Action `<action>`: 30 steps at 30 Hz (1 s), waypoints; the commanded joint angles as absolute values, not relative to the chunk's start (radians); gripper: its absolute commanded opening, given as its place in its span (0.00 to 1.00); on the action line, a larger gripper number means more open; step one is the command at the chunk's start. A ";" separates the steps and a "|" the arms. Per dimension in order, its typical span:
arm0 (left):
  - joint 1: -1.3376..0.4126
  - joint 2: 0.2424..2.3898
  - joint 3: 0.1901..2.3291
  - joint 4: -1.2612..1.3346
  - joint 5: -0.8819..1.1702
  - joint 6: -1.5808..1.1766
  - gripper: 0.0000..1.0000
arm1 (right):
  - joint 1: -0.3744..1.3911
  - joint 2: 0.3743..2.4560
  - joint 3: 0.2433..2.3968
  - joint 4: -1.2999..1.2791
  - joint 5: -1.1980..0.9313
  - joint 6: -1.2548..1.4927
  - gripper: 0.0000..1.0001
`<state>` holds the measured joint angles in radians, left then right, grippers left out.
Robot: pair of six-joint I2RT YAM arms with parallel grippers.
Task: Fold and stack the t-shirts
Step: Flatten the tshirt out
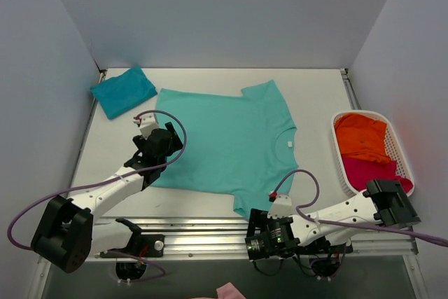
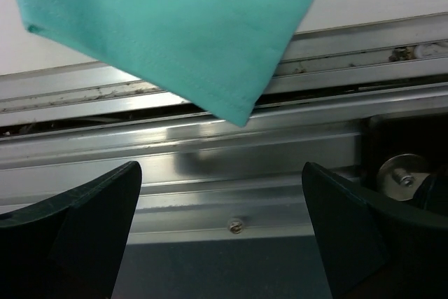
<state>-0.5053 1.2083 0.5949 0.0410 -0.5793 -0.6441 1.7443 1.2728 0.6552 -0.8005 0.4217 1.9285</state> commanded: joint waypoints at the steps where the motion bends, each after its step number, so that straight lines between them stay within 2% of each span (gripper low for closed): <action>1: -0.511 1.210 0.594 0.080 -0.592 -0.650 0.94 | 1.753 1.146 0.585 -0.891 0.477 2.202 0.94; 7: -0.511 1.195 0.591 0.072 -0.606 -0.643 0.94 | 1.753 0.982 0.515 -0.905 0.606 2.264 0.89; 14: -0.511 1.190 0.584 0.074 -0.609 -0.649 0.94 | 1.753 1.049 0.545 -0.911 0.657 2.281 0.88; 19: -0.509 1.174 0.565 0.084 -0.609 -0.658 0.94 | 1.724 1.068 0.493 -0.822 0.663 2.254 0.85; 25: -0.511 1.158 0.557 0.089 -0.607 -0.655 0.94 | 1.547 1.012 0.420 -0.632 0.650 2.028 0.83; 30: -0.509 1.161 0.558 0.092 -0.607 -0.650 0.94 | 1.476 1.071 0.414 -0.548 0.606 1.953 0.83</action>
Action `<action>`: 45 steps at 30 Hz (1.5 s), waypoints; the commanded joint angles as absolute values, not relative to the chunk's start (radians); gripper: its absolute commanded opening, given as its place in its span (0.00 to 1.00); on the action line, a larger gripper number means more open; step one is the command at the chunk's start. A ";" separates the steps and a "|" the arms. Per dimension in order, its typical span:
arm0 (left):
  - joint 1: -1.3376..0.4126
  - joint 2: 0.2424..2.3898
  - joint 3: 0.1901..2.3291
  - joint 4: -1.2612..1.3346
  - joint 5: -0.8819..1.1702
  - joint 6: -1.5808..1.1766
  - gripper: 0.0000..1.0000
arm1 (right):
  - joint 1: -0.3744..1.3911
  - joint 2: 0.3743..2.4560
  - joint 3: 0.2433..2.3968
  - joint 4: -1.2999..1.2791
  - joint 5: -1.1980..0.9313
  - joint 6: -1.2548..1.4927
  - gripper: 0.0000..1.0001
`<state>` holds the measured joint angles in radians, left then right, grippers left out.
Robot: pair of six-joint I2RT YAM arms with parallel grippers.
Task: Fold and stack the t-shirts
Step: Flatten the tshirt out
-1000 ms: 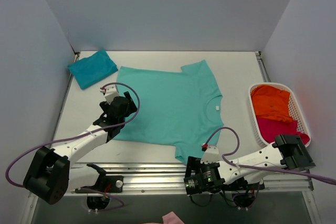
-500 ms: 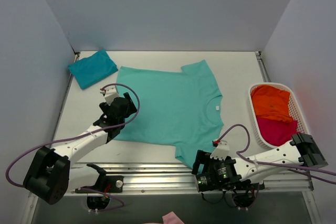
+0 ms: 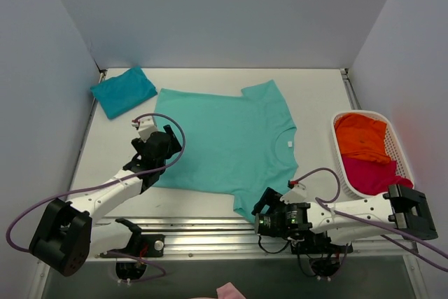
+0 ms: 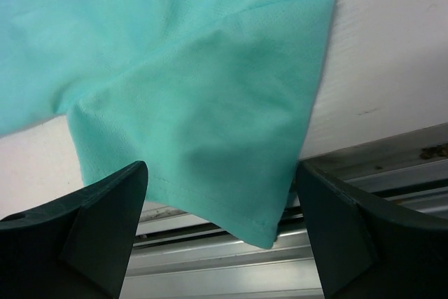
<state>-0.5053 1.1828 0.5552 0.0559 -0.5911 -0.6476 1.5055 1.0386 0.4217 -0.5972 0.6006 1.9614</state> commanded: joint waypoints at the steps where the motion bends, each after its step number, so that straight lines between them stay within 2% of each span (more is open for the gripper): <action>1: -0.509 1.161 0.557 0.094 -0.607 -0.650 0.94 | 1.459 1.092 0.410 -0.523 0.595 1.931 0.83; 5: -0.509 1.161 0.558 0.095 -0.607 -0.649 0.94 | 1.413 1.118 0.397 -0.442 0.554 1.870 0.82; 21: -0.509 1.163 0.555 0.104 -0.612 -0.646 0.94 | 1.500 1.140 0.474 -0.617 0.494 1.899 0.83; 31: -0.509 1.173 0.563 0.103 -0.611 -0.646 0.94 | 1.493 1.262 0.400 -0.407 0.454 1.905 0.79; 33: -0.509 1.177 0.563 0.104 -0.611 -0.646 0.94 | 1.494 1.270 0.397 -0.405 0.457 1.908 0.66; 34: -0.509 1.177 0.563 0.104 -0.609 -0.646 0.94 | 1.494 1.269 0.397 -0.411 0.459 1.910 0.51; 37: -0.508 1.177 0.563 0.101 -0.611 -0.646 0.94 | 1.494 1.244 0.396 -0.437 0.465 1.919 0.29; 38: -0.509 1.177 0.564 0.101 -0.611 -0.646 0.94 | 1.499 1.229 0.396 -0.448 0.466 1.924 0.17; 42: -0.509 1.169 0.574 0.074 -0.630 -0.647 0.94 | 1.508 1.213 0.411 -0.498 0.476 1.936 0.01; 45: -0.511 1.152 0.636 -0.122 -0.682 -0.721 0.94 | 1.511 1.221 0.436 -0.529 0.494 1.934 0.00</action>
